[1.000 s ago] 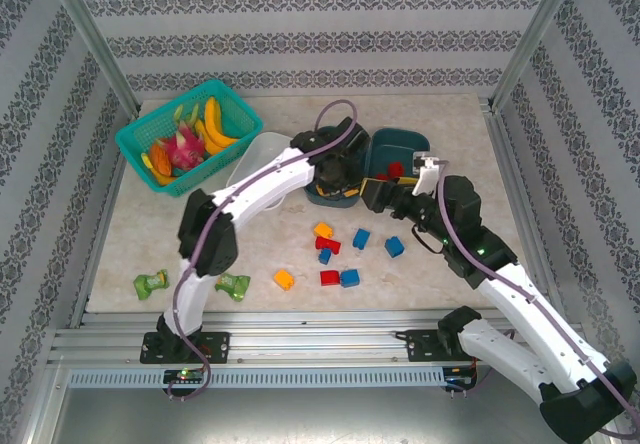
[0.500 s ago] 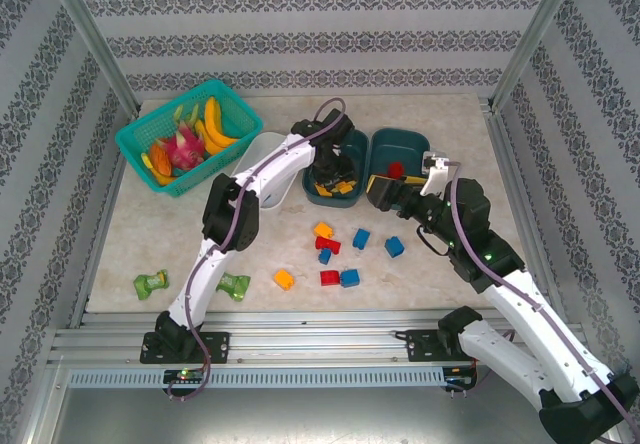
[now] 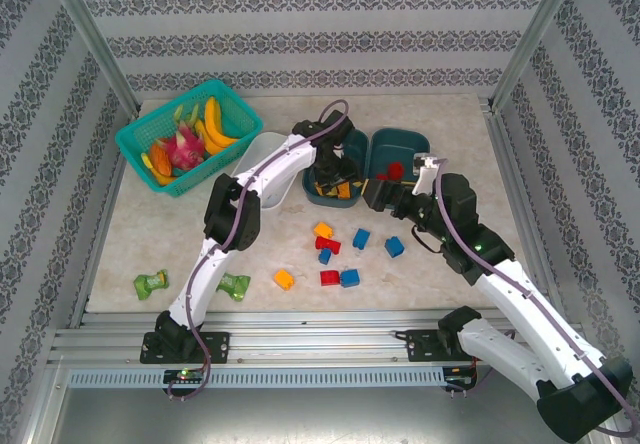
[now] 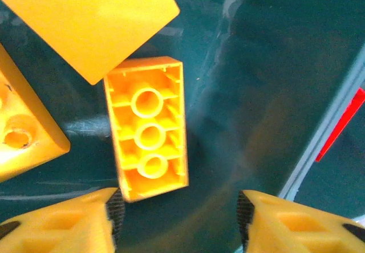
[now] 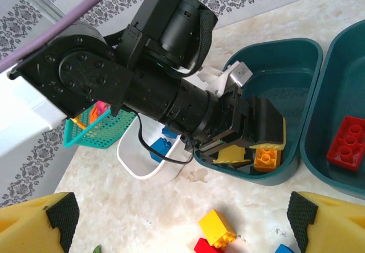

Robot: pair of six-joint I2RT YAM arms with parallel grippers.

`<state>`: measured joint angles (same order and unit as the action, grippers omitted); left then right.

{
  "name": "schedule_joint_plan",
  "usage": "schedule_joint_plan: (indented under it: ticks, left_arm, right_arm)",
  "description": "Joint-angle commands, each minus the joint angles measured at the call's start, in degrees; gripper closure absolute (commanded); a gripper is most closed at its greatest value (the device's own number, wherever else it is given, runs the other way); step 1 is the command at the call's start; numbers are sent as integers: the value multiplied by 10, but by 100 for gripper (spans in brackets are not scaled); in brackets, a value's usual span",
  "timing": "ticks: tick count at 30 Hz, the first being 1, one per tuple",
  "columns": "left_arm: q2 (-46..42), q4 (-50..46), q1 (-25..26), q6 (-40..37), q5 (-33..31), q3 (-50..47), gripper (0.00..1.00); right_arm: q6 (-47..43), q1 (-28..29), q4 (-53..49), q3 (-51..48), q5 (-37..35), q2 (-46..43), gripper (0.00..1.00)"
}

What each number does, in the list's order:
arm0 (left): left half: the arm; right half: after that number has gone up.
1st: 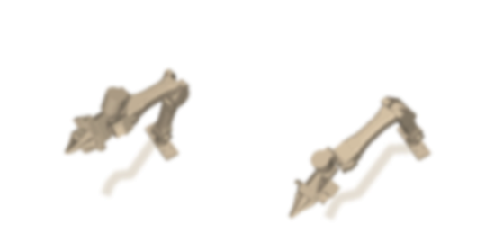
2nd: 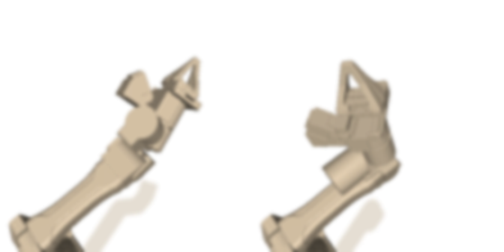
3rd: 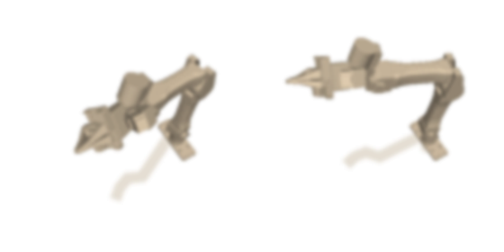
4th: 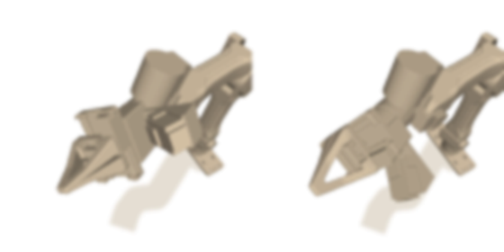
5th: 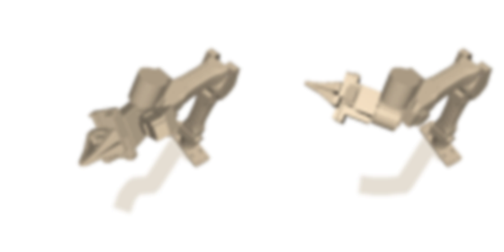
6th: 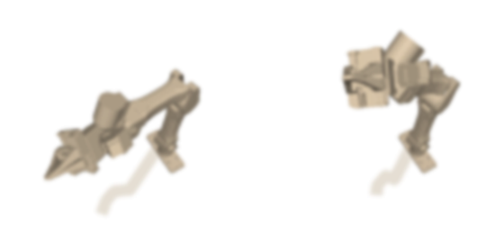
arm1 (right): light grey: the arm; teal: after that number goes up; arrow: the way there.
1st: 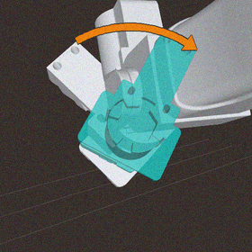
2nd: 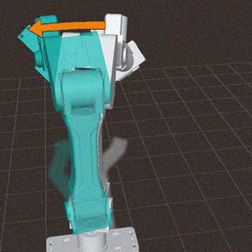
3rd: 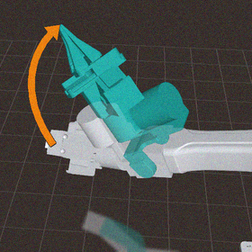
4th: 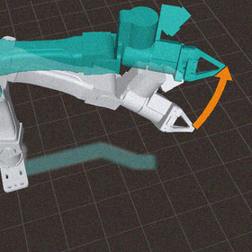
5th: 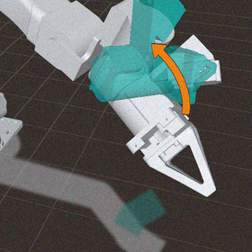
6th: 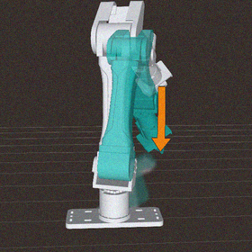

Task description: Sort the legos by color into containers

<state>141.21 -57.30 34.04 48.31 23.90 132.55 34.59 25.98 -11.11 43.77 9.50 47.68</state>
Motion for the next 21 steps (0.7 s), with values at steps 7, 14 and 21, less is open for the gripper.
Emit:
schedule_joint_plan:
  ticks: [7,14,21]
  left_arm:
    - [-196,-23,-5,-11,-105,-92,34]
    - [-531,55,-5,16,-179,-463,26]
    - [-890,29,-4,24,-211,-745,22]
  right_arm:
    - [-68,36,-65,35,-11,13,6]
    - [-132,162,-97,51,-63,62,10]
    - [-161,337,-114,92,-105,208,14]
